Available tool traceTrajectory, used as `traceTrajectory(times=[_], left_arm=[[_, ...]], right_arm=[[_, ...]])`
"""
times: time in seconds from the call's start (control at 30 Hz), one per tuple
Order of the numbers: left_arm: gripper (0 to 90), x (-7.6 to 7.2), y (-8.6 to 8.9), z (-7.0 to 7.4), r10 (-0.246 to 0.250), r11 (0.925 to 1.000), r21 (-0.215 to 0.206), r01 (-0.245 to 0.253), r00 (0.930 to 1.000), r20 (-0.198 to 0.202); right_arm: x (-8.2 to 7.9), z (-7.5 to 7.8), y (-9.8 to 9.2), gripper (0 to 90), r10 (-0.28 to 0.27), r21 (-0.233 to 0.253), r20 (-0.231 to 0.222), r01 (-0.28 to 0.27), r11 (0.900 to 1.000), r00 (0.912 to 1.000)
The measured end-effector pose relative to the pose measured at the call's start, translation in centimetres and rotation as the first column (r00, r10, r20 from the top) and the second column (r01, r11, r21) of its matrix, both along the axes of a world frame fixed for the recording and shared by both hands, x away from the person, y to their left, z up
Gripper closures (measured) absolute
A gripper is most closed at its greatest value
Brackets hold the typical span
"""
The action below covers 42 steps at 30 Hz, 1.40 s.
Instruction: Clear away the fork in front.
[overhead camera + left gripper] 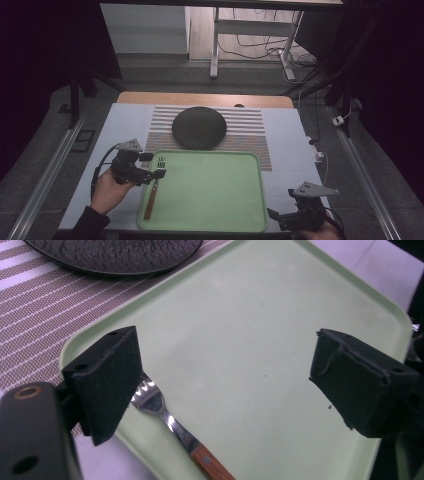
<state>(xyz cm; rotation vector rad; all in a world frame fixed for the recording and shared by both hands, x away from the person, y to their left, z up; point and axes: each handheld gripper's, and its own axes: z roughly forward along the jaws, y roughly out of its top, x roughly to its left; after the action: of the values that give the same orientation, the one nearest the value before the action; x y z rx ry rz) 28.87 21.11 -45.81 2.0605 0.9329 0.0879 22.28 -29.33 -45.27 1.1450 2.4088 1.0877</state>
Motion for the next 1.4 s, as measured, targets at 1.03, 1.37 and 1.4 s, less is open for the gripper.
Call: traceTrajectory(times=[1.03, 1.37, 1.4], left_arm=[[0.0, -9.1, 6.8, -0.6, 0.113, 0.9886, -0.103, -0.111, 0.9934, 0.018], [0.0, -10.7, 7.3, -1.8, 0.141, 0.9892, -0.037, -0.142, 0.9894, -0.035], [0.0, -10.8, 7.3, -1.7, 0.149, 0.9882, -0.03, -0.15, 0.9882, -0.037]], right_arm=[[0.0, 0.0, 0.0, 1.7, -0.01, 0.002, -0.003, 0.01, 1.0, 0.9999], [-0.1, 0.0, 0.0, 1.7, -0.011, -0.002, -0.002, 0.011, 1.0, 0.9999], [-0.1, 0.0, 0.0, 1.7, -0.011, -0.001, -0.002, 0.011, 1.0, 0.9999]])
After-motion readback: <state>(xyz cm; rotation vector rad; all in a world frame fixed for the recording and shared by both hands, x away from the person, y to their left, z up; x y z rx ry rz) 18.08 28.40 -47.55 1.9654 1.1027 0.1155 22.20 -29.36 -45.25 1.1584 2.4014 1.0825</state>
